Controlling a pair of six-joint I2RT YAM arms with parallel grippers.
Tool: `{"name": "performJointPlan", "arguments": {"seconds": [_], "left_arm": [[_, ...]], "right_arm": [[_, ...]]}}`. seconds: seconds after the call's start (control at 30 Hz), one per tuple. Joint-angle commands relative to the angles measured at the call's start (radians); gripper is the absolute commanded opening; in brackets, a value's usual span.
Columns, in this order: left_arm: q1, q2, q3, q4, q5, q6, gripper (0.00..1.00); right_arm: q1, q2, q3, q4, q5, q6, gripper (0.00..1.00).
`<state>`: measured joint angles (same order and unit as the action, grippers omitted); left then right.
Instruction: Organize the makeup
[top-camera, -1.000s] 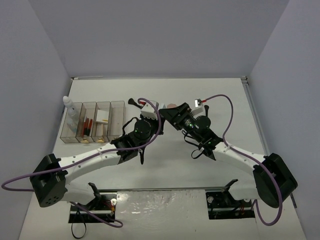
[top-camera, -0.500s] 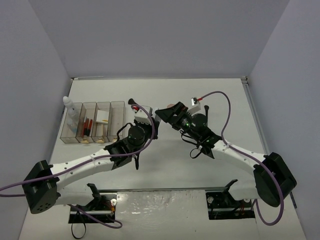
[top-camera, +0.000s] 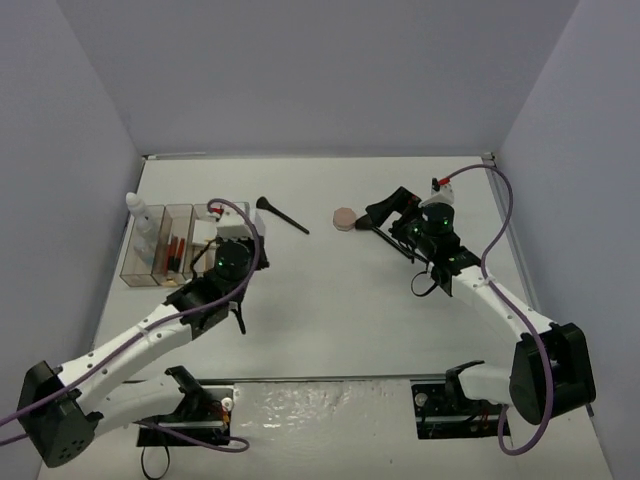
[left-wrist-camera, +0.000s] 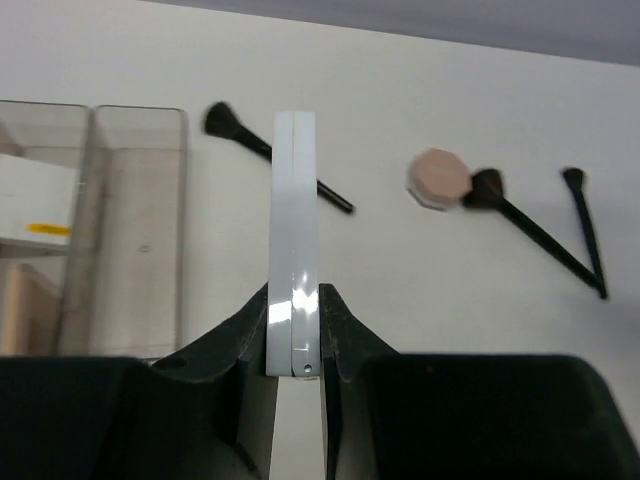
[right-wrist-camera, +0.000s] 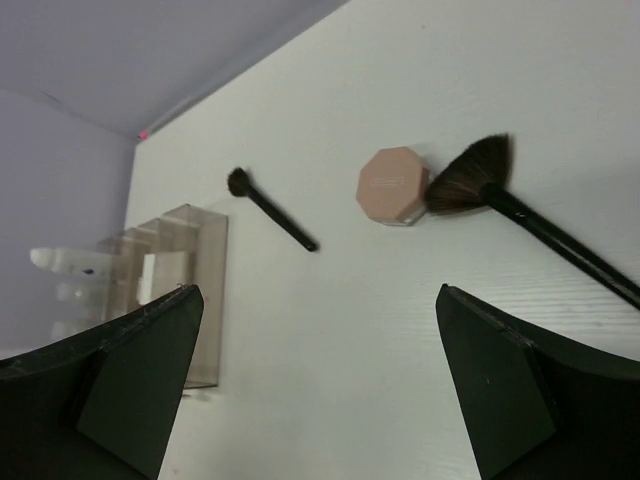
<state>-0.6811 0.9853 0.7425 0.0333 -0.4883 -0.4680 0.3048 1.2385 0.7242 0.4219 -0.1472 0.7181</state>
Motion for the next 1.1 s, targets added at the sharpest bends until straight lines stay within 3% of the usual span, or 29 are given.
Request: {"name": "performJointPlan", "arguments": {"seconds": [0.0,0.1,0.23,0.5,0.6,0.77,0.93,1.07], "left_arm": [[0.269,-0.035,0.064,-0.115,0.112,0.025,0.00],[0.458,0.010,0.100,-0.138,0.240,0.052,0.00],[0.619,0.144,0.142,-0.063,0.405,0.115,0.00],[0.660,0.411,0.276,0.009,0.488,0.268,0.00],[0.658,0.440,0.276,0.015,0.475,0.281,0.10],[0.658,0.442,0.253,0.008,0.439,0.270,0.45],[0.658,0.424,0.255,-0.010,0.433,0.258,0.70],[0.657,0.382,0.311,-0.113,0.399,0.244,0.78]], "right_arm": [[-0.028,-0.066,0.015,-0.047,-0.101,-0.206,1.00],[-0.036,-0.074,-0.010,-0.039,-0.133,-0.236,1.00],[-0.041,-0.074,-0.024,-0.016,-0.181,-0.241,1.00],[-0.046,-0.075,-0.042,0.006,-0.232,-0.243,1.00],[-0.049,-0.075,-0.043,0.006,-0.231,-0.250,1.00],[-0.052,-0.058,-0.040,0.001,-0.208,-0.279,1.00],[-0.049,-0.034,-0.011,-0.044,-0.152,-0.314,1.00],[-0.025,-0.003,0.024,-0.074,-0.097,-0.347,1.00]]}}
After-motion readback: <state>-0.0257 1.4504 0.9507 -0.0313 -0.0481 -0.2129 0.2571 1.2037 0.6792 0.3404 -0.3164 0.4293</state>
